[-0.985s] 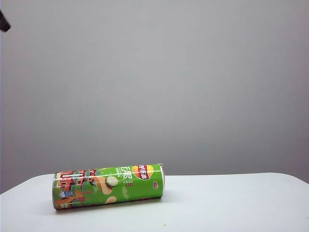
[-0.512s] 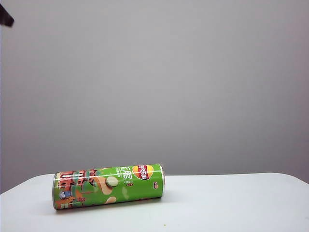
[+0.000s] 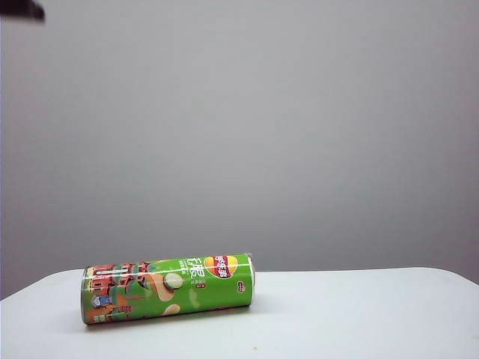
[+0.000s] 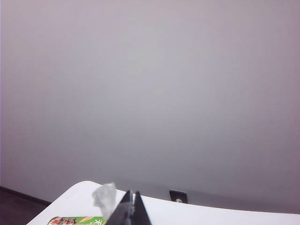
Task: Pick up the green tub of chips from the desk, push the transparent container that's holding the chips and has slipped out back in, and finally put the chips back on the desk.
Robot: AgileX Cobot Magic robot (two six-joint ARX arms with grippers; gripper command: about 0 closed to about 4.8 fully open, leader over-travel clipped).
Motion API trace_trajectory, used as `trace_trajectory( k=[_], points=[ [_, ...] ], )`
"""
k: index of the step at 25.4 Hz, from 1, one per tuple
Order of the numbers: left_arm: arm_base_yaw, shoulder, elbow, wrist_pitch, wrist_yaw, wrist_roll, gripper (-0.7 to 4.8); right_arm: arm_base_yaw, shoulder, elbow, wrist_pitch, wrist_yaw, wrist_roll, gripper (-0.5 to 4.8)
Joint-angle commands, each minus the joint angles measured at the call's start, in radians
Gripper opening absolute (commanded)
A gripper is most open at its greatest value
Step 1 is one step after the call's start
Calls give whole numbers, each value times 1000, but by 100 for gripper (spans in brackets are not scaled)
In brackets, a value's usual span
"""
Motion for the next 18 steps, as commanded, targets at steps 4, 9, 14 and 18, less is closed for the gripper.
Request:
trace_trajectory(
  k=[4, 9, 14, 18],
  points=[
    [1, -166, -19, -90, -121, -10, 479, 0, -19, -35, 20, 4, 2, -9],
    [1, -256, -117, -79, -106, -80, 456, 0, -19, -141, 117, 49, 28, -9],
    [47, -262, -249, 60, -27, -136, 397, -5, -19, -211, 129, 50, 28, -8],
    [166, -262, -277, 68, 39, -130, 393, -5, -19, -235, 116, 52, 27, -8]
  ],
)
